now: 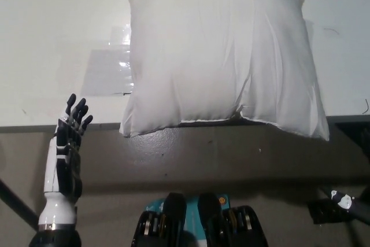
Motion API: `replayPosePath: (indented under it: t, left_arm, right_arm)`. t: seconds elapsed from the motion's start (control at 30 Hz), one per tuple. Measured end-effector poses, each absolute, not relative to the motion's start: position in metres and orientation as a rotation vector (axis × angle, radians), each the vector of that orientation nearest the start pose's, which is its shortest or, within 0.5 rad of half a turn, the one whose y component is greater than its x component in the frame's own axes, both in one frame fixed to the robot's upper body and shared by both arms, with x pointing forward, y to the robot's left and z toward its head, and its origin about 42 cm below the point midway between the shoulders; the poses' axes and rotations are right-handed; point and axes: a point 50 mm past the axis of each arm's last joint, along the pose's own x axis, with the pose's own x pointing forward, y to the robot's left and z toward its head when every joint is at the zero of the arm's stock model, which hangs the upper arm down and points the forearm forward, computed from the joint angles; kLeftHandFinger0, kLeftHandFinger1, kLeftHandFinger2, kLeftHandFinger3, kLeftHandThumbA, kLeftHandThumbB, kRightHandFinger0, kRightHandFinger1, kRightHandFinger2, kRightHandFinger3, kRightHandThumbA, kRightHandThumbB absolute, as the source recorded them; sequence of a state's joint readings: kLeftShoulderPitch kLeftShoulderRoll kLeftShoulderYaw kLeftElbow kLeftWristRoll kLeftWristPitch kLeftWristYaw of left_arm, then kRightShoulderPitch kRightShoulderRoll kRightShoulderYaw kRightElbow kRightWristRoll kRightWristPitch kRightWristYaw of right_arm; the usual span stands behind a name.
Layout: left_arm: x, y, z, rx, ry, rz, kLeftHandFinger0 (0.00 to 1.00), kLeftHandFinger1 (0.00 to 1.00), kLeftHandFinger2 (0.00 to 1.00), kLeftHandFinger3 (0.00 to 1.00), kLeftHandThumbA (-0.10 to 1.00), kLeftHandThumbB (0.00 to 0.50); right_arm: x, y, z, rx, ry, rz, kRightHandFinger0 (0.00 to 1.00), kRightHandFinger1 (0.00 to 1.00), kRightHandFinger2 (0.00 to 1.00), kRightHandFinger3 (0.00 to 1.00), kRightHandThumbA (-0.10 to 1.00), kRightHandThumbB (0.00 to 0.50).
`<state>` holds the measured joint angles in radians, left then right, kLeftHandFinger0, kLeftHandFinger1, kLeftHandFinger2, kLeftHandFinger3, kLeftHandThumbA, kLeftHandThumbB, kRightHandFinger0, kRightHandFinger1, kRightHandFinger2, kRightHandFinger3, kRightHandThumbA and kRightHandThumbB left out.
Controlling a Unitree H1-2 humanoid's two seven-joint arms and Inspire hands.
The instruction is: The robot uses both hands to lift the pillow and then drops it on the table
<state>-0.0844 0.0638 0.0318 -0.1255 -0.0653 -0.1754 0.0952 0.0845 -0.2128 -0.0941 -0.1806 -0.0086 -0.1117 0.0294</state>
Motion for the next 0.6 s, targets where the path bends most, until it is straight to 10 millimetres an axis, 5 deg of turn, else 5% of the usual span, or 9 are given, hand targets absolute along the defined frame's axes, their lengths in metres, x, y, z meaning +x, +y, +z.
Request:
replayPosePath:
  t: [0.3, 0.6]
  left_arm:
    - [0.3078, 0.2369, 0.1641, -0.002, -0.379, 0.099, 1.0, 1.0, 1.0, 1.0, 1.0, 0.236]
    - [0.313, 0.2378, 0.1643, 0.017, -0.369, 0.094, 1.0, 1.0, 1.0, 1.0, 1.0, 0.176]
  right_arm:
    - [0.2547, -0.3001, 0.1414, -0.243, -0.234, -0.043, 1.0, 1.0, 1.0, 1.0, 1.0, 0.219]
    - [0.2546, -0.3016, 0.1397, -0.25, -0.259, -0.043, 1.0, 1.0, 1.0, 1.0, 1.0, 0.189]
